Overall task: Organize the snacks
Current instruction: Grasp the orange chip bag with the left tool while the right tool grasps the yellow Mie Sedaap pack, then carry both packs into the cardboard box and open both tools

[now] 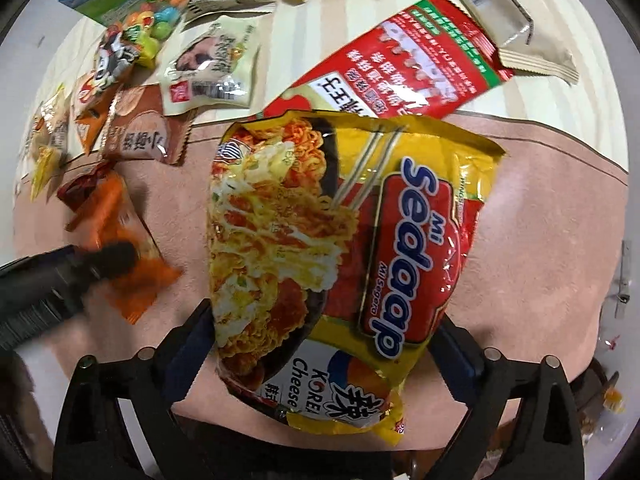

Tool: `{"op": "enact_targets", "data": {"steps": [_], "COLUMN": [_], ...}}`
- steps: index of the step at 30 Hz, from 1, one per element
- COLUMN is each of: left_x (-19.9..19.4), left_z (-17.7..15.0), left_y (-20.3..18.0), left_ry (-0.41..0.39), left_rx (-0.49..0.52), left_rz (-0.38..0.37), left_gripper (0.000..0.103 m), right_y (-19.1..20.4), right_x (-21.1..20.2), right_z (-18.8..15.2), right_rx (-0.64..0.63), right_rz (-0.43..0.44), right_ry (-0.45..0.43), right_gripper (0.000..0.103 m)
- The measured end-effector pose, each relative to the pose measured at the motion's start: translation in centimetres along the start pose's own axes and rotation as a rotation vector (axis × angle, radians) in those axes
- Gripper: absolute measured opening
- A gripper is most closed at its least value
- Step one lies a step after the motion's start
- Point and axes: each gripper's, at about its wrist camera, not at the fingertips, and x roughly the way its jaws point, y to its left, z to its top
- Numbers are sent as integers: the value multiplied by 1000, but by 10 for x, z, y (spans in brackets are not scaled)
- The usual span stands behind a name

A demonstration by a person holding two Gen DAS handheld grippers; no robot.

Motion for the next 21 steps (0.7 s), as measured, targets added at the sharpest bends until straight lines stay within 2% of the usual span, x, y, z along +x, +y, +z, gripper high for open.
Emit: {"op": "enact_targets", "data": {"steps": [2,4,7,9,11,12,14,16,21], "left_x": [5,13,36,42,43,44,38,36,22], "left_z": [-1,0,-7,-14,-18,-18,-23,-22,-19], "left_y": [-2,2,13,23,25,24,35,27,1], "left_ry": [-2,8,50,35,17,12,1,-16,-83], "left_rx": [-10,-80,-253,-364,-401,-399,-359,-292,-64], "left_rz": [8,-26,-138,-199,-228,-235,-222,-197,-57], "left_gripper": [60,61,61,61,60,59,48,44,42], "right_y": [-8,-14,-21,-27,-29,-27,-27,-13,-6], "right_x": [-3,-2,3,7,12,16,19,22,22], "right_z": [1,3,9,20,26,30,31,28,18], "right_rx": [23,51,102,136,169,182,195,192,180], "right_rz": [27,37,40,27,5,-8,-20,-37,-64], "right_ry": [-16,-29,-25,-8,11,17,21,14,-10], "right_gripper": [101,101,101,101,101,101,99,94,93]}}
